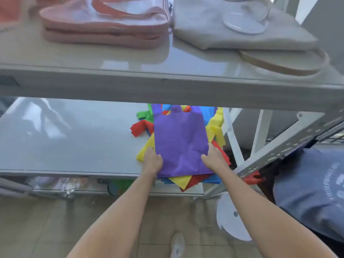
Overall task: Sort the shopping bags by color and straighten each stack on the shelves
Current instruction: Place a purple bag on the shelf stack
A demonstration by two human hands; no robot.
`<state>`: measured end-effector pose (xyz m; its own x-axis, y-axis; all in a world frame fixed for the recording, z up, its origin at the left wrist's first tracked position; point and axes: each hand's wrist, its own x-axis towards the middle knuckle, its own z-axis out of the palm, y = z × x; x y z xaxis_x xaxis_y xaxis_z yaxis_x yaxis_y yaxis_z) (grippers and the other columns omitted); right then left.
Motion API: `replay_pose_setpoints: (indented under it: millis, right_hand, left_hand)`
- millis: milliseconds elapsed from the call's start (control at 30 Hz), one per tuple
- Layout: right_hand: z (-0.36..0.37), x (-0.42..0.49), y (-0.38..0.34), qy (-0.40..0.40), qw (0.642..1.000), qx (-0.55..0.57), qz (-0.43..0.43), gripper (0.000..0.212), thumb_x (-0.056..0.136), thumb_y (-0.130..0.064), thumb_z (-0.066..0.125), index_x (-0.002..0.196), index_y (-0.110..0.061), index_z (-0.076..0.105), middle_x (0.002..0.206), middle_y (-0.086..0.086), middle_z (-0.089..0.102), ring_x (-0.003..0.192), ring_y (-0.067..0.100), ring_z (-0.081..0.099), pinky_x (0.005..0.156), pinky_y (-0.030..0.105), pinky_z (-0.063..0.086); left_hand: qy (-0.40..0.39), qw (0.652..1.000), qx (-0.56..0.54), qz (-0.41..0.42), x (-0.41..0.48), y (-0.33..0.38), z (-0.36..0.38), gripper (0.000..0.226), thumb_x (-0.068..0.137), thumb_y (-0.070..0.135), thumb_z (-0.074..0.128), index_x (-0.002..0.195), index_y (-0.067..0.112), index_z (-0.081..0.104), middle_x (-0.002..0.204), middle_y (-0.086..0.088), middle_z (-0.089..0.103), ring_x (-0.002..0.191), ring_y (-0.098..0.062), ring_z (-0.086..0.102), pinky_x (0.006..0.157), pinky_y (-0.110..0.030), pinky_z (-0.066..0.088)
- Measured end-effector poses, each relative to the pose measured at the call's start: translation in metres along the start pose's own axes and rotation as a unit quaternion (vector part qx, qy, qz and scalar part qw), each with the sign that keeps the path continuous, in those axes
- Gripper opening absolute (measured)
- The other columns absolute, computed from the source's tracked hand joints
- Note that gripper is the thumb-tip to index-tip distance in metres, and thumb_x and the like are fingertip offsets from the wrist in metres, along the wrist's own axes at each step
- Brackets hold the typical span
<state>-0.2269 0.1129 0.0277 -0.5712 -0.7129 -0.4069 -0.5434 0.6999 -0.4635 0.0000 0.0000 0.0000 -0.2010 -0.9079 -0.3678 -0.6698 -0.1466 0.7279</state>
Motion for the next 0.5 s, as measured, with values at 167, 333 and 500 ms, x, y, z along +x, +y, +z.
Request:
replay_pose_setpoints:
  millis: [167, 333, 500]
  right_hand:
    - [-0.015, 0.017, -0.007, 0.032, 0.997, 0.075, 0.015, 0.058, 0.092, -0.024, 0.061, 0.145, -0.007, 0.045, 0.134, 0.020, 0.054, 0.125, 0.040, 0.053, 0.102, 0.043, 0.044]
    - [-0.024, 0.028, -0.003, 0.042, 0.988, 0.148, 0.010, 0.037, 0.093, -0.035, 0.072, 0.116, -0.009, 0.060, 0.108, 0.002, 0.066, 0.100, 0.026, 0.062, 0.083, 0.035, 0.048]
    - [-0.014, 0.031, 0.015, 0.004, 0.991, 0.133, -0.022, 0.038, 0.089, -0.044, 0.074, 0.090, -0.007, 0.068, 0.086, 0.003, 0.069, 0.081, 0.025, 0.064, 0.069, 0.036, 0.050]
  left_hand:
    - [0.019, 0.988, -0.123, -0.092, 0.017, 0.018, 0.004, 0.031, 0.098, 0.026, 0.066, 0.119, 0.004, 0.065, 0.116, -0.010, 0.070, 0.104, -0.029, 0.067, 0.084, -0.035, 0.050]
    - [-0.015, 0.981, -0.178, -0.073, 0.011, 0.018, -0.001, 0.010, 0.096, 0.017, 0.068, 0.096, 0.008, 0.073, 0.090, -0.005, 0.071, 0.079, -0.020, 0.064, 0.065, -0.029, 0.049]
    - [-0.234, 0.921, -0.297, -0.097, -0.021, -0.004, -0.031, 0.035, 0.074, 0.021, 0.066, 0.108, 0.013, 0.067, 0.100, -0.007, 0.067, 0.087, -0.026, 0.061, 0.070, -0.034, 0.047]
